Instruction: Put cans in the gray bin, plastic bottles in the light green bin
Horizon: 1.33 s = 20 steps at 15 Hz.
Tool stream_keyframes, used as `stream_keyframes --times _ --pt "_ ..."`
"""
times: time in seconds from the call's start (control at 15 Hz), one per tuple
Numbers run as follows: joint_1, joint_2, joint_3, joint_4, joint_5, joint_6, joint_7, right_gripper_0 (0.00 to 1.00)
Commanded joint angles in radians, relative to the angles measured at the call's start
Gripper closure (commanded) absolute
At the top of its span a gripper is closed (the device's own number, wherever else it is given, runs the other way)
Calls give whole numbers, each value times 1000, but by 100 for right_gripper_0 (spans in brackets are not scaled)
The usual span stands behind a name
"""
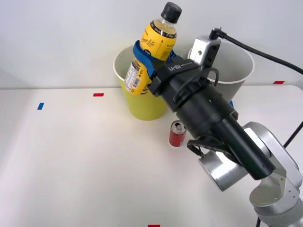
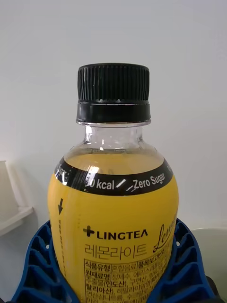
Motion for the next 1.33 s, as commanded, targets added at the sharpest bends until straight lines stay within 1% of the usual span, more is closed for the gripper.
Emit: stream_keyframes --times 0.07,0.4,0.47,0.6,0.67,0.73,0.8,0.87,1.0,1.2,1.33 --pt "-119 78 -40 0 -12 183 -1 100" --pt "-214 118 -60 2 -45 328 2 100" --pt "-245 133 -63 32 -49 331 4 100" --pt "-285 188 -83 117 -36 283 14 100" --pt "-292 242 -97 160 2 254 20 100" --pt "-291 274 -104 173 50 254 25 100" --pt "-291 279 -106 183 73 254 28 100" --pt "-300 246 -101 190 68 254 33 100" --pt "-326 225 -101 238 70 254 40 100" --pt "-397 240 -113 370 136 249 45 100" --pt "-450 242 -132 459 159 225 45 100"
